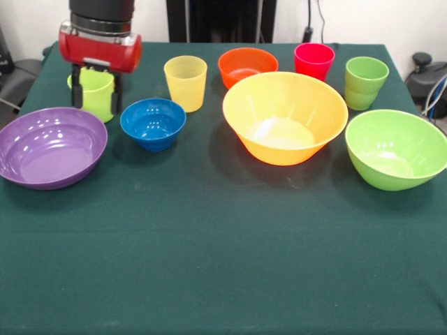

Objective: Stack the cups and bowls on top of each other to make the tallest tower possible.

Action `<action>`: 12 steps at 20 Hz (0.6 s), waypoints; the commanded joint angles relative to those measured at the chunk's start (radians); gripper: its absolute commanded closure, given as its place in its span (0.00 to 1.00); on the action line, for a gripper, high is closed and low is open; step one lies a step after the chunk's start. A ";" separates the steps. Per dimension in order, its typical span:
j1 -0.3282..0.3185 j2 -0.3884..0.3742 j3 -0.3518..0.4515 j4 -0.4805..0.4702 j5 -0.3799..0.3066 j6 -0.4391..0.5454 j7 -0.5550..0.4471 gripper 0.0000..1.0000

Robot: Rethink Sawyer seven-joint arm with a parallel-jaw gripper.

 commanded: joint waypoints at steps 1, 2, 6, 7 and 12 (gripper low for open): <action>0.047 -0.019 0.002 0.084 -0.039 0.092 -0.010 0.00; 0.051 -0.021 -0.001 0.091 -0.036 0.092 -0.003 0.00; 0.085 -0.038 -0.025 0.138 0.001 0.079 0.073 0.00; 0.097 -0.048 -0.032 0.149 0.012 0.077 0.093 0.00; 0.176 -0.087 -0.095 0.186 0.079 0.060 0.200 0.00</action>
